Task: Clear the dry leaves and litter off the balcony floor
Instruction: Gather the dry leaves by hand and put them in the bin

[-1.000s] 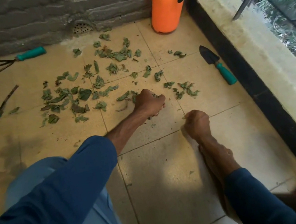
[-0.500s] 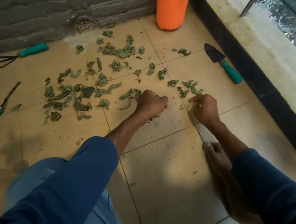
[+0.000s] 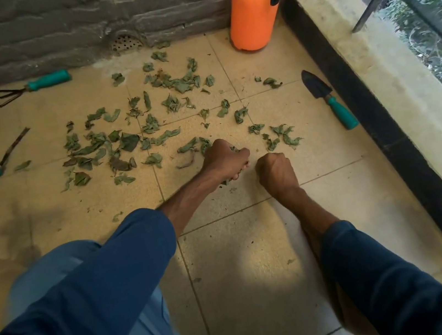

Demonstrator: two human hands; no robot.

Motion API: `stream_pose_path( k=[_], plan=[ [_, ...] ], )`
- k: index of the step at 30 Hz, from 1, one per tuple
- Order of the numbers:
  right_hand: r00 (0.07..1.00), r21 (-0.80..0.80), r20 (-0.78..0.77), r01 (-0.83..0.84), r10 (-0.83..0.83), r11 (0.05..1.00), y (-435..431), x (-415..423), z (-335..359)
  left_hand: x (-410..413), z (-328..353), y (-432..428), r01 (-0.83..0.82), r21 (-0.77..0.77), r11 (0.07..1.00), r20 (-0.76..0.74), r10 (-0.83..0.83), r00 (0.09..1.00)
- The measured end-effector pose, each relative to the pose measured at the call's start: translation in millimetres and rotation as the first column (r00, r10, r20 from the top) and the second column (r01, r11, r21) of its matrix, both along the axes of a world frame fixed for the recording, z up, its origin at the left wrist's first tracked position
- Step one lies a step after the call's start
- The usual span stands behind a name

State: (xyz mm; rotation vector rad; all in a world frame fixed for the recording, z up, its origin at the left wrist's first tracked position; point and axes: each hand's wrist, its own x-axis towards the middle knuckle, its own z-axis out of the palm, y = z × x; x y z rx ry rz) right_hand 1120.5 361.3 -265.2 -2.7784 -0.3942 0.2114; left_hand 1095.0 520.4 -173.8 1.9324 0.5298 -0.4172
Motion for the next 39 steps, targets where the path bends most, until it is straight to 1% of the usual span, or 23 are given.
stream_pose_path(
  k=[1,3,5,6,7,8,9,10,11,13,15,17,21,25,28,31,32,33,35,37,39],
  plan=[
    [1.000,0.026,-0.013,0.018,-0.018,1.000,-0.3,3.5,0.3,0.1,-0.2,0.3,-0.004,-0.020,1.000,-0.010,0.004,1.000],
    [0.993,0.128,-0.075,0.102,-0.093,0.987,-2.1,9.7,5.1,-0.6,-1.5,2.7,-0.019,-0.080,0.997,-0.055,0.015,0.998],
    [0.968,0.289,-0.168,0.231,-0.189,0.929,-6.2,13.4,16.7,-1.1,-5.3,6.8,-0.085,-0.187,0.979,-0.136,0.059,0.989],
    [0.942,0.403,-0.241,0.314,-0.231,0.860,-8.4,12.8,25.1,-1.4,-8.0,9.3,-0.137,-0.244,0.960,-0.184,0.092,0.978],
    [0.905,0.523,-0.348,0.404,-0.245,0.750,-9.9,11.0,37.2,-1.4,-10.3,11.6,-0.181,-0.289,0.940,-0.230,0.115,0.966],
    [0.867,0.617,-0.451,0.474,-0.212,0.629,-10.3,8.6,49.6,-1.6,-12.3,13.2,-0.215,-0.324,0.921,-0.269,0.128,0.955],
    [0.847,0.691,-0.513,0.505,-0.142,0.517,-10.0,6.2,62.0,-1.8,-13.2,14.5,-0.243,-0.357,0.902,-0.301,0.135,0.944],
    [0.846,0.734,-0.526,0.500,-0.080,0.459,-8.1,4.8,72.4,-1.9,-12.8,15.3,-0.269,-0.390,0.881,-0.332,0.138,0.933],
    [0.855,0.761,-0.518,0.478,-0.031,0.439,-5.2,2.7,82.5,-1.7,-11.8,15.1,-0.294,-0.424,0.856,-0.362,0.137,0.922],
    [0.877,0.778,-0.480,0.412,0.024,0.474,3.9,-0.1,95.2,-0.4,-8.8,13.3,-0.333,-0.484,0.809,-0.397,0.136,0.908],
    [0.900,0.755,-0.435,0.346,0.031,0.557,14.0,-1.5,100.1,1.0,-5.3,11.5,-0.356,-0.509,0.784,-0.402,0.148,0.903],
    [0.925,0.734,-0.379,0.278,0.033,0.620,21.3,-1.1,100.9,2.6,-2.5,10.9,-0.366,-0.512,0.777,-0.394,0.166,0.904],
    [0.958,0.703,-0.281,0.171,0.049,0.690,25.8,2.8,101.7,2.8,3.0,9.3,-0.347,-0.528,0.775,-0.359,0.167,0.918],
    [0.959,0.714,-0.279,0.176,0.044,0.678,25.6,5.3,99.0,4.3,-0.6,10.0,-0.339,-0.494,0.801,-0.338,0.183,0.923],
    [0.936,0.726,-0.349,0.248,0.033,0.641,23.2,8.2,94.9,6.0,-4.2,9.3,-0.349,-0.450,0.822,-0.321,0.216,0.922],
    [0.890,0.732,-0.447,0.307,0.087,0.608,9.5,15.6,93.9,7.8,-4.7,9.1,-0.353,-0.446,0.823,-0.312,0.227,0.923],
    [0.884,0.725,-0.462,0.331,0.070,0.604,0.0,19.6,91.4,8.9,-4.7,9.8,-0.358,-0.447,0.820,-0.312,0.232,0.921],
    [0.890,0.703,-0.456,0.354,0.009,0.617,-11.1,25.1,86.5,10.4,-4.3,10.7,-0.365,-0.451,0.815,-0.312,0.239,0.920],
    [0.915,0.598,-0.354,0.380,-0.193,0.706,-35.5,38.7,72.2,12.8,-3.4,12.7,-0.376,-0.464,0.802,-0.312,0.249,0.917],
    [0.898,0.466,-0.257,0.440,-0.359,0.767,-57.9,54.3,56.6,14.0,-2.3,13.0,-0.377,-0.474,0.796,-0.310,0.249,0.917],
    [0.865,0.382,-0.266,0.500,-0.426,0.777,-68.8,66.5,45.7,13.4,-2.0,12.2,-0.372,-0.476,0.797,-0.306,0.246,0.920]
  ],
)
